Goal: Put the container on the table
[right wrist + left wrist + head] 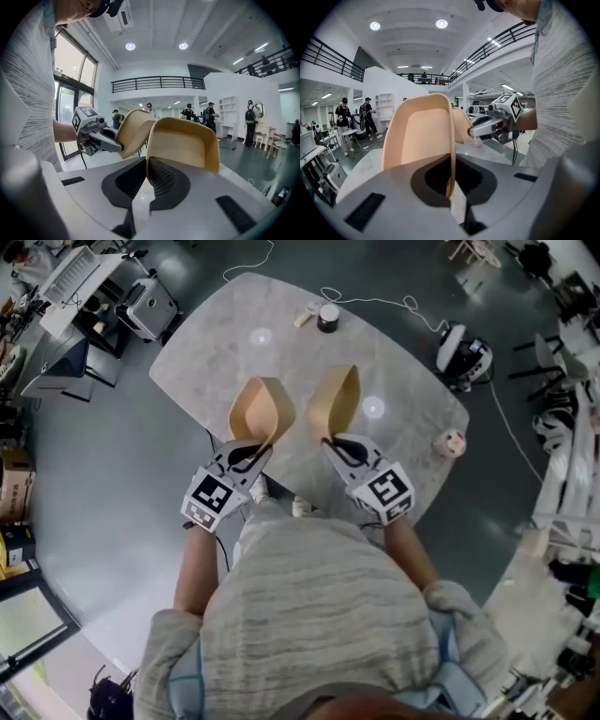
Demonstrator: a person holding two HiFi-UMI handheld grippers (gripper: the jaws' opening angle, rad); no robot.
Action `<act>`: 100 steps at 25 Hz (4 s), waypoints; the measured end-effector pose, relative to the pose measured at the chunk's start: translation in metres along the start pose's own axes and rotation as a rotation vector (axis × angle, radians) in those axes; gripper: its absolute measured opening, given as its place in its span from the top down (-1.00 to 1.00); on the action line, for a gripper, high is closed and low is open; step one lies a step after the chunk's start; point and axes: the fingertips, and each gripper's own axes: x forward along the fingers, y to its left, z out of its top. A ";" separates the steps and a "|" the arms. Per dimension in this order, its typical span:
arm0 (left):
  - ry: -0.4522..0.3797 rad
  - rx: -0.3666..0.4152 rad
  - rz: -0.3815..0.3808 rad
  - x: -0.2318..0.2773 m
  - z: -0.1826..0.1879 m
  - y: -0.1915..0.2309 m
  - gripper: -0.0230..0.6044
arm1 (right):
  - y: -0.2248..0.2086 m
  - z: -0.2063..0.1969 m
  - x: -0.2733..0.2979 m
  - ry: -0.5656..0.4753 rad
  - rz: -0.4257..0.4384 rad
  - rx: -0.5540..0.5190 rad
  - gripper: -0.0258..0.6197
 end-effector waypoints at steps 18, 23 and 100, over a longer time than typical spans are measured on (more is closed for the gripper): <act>0.057 -0.005 -0.088 0.031 -0.021 0.036 0.91 | -0.039 -0.031 0.043 0.145 -0.090 -0.028 0.86; 0.086 -0.029 -0.107 0.037 -0.033 0.038 0.91 | -0.051 -0.064 0.060 0.244 -0.082 -0.039 0.86; 0.276 -0.139 -0.149 0.074 -0.119 0.052 0.91 | -0.072 -0.192 0.112 0.629 -0.076 -0.009 0.86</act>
